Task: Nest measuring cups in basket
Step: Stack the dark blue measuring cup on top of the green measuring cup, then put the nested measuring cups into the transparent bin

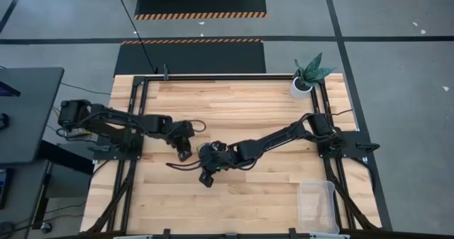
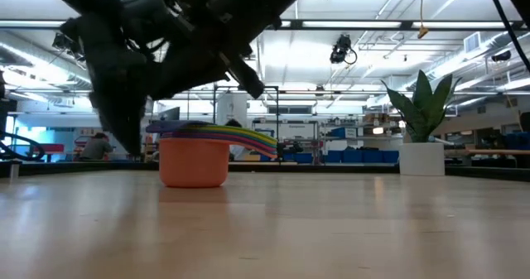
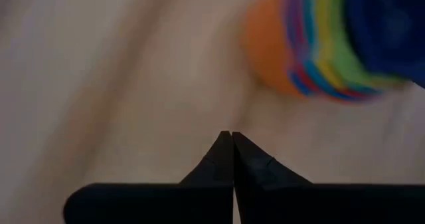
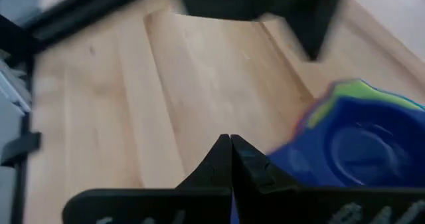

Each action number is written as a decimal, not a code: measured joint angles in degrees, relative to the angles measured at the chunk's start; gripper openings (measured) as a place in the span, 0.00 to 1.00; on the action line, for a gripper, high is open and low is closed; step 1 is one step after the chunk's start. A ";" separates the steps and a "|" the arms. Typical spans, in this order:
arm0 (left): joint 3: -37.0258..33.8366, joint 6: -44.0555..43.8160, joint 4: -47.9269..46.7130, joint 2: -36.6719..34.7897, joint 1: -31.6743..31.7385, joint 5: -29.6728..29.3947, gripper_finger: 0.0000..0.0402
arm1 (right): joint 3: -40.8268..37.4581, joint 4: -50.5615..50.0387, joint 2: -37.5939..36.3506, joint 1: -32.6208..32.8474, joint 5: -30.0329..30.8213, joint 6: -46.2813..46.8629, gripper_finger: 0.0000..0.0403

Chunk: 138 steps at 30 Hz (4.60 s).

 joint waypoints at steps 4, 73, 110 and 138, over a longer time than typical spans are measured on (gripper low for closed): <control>0.00 -5.31 0.95 0.00 -6.69 2.60 0.00 | 2.93 -9.93 -0.54 -0.16 0.55 -0.03 0.00; 30.53 -18.23 -33.43 7.71 -23.68 -25.55 0.00 | 39.23 -62.60 -5.17 2.87 10.11 -20.26 0.00; 7.21 -29.37 -54.12 -20.09 -45.67 -38.04 0.00 | 37.93 -74.67 -6.26 4.62 12.71 -14.22 0.01; 7.19 -26.16 -56.80 -20.06 -45.99 -36.73 0.02 | 22.80 -40.18 -6.17 6.77 -4.36 -16.51 0.58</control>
